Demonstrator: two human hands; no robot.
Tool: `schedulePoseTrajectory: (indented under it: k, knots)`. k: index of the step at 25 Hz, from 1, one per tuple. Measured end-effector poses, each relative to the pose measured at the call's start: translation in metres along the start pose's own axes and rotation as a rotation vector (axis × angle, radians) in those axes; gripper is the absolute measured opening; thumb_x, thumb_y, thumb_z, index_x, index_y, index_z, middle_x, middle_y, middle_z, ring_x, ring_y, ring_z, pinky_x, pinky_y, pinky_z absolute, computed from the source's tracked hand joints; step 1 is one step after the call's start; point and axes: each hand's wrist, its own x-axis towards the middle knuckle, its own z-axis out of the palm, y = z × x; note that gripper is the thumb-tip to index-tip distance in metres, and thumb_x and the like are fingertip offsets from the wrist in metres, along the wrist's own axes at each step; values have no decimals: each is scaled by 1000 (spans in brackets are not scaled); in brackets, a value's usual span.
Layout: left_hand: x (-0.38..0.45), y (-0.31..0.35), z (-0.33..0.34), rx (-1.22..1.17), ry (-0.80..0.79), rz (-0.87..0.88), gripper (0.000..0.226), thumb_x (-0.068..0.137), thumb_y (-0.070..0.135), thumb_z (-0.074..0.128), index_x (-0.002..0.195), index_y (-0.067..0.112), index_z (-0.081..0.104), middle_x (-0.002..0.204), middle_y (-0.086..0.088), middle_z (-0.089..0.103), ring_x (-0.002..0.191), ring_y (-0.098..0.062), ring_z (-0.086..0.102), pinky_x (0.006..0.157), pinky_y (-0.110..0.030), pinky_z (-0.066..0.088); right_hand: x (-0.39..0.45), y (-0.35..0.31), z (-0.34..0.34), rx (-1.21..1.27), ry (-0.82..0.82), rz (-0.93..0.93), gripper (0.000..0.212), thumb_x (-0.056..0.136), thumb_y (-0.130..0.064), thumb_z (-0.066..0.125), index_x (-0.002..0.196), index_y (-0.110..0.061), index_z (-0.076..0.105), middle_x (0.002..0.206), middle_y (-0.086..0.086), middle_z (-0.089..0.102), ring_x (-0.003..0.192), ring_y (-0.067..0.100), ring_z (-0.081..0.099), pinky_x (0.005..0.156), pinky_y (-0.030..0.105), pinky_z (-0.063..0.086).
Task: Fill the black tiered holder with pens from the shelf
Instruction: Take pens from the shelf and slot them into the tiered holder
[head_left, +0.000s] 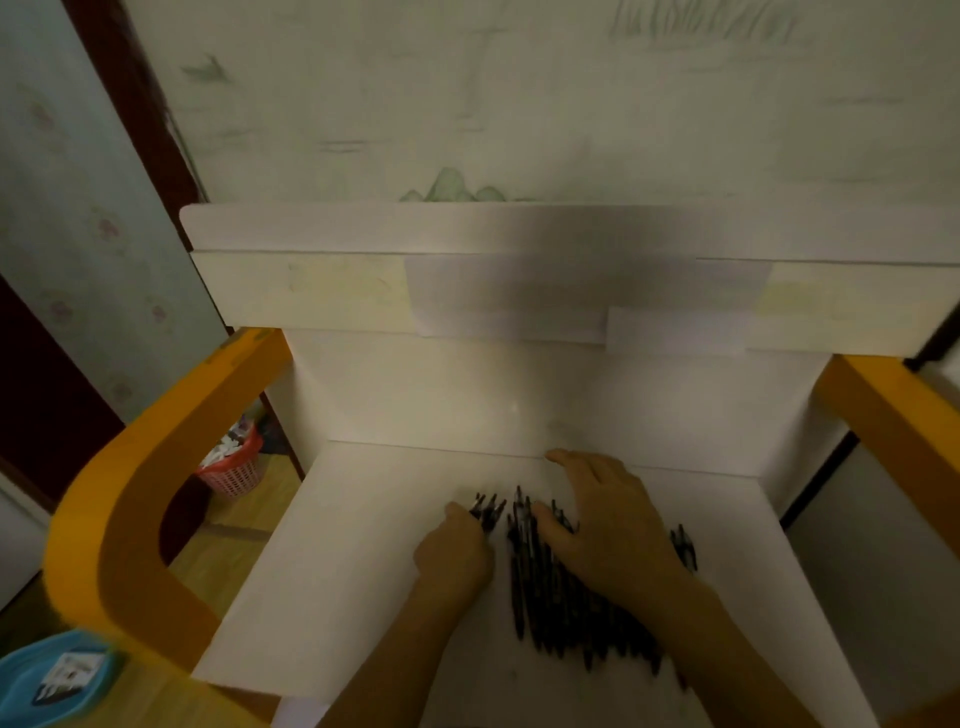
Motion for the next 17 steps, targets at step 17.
schedulePoseTrajectory:
  k: [17]
  knots:
    - [-61, 52, -97, -778, -155, 472, 10, 93, 21, 53, 99, 25, 45, 78, -11, 63, 57, -25, 70, 50, -30, 57, -72, -36, -91, -133, 266, 104, 57, 90, -52, 52, 142, -33, 37, 137, -11, 47, 126, 6, 38, 103, 22, 31]
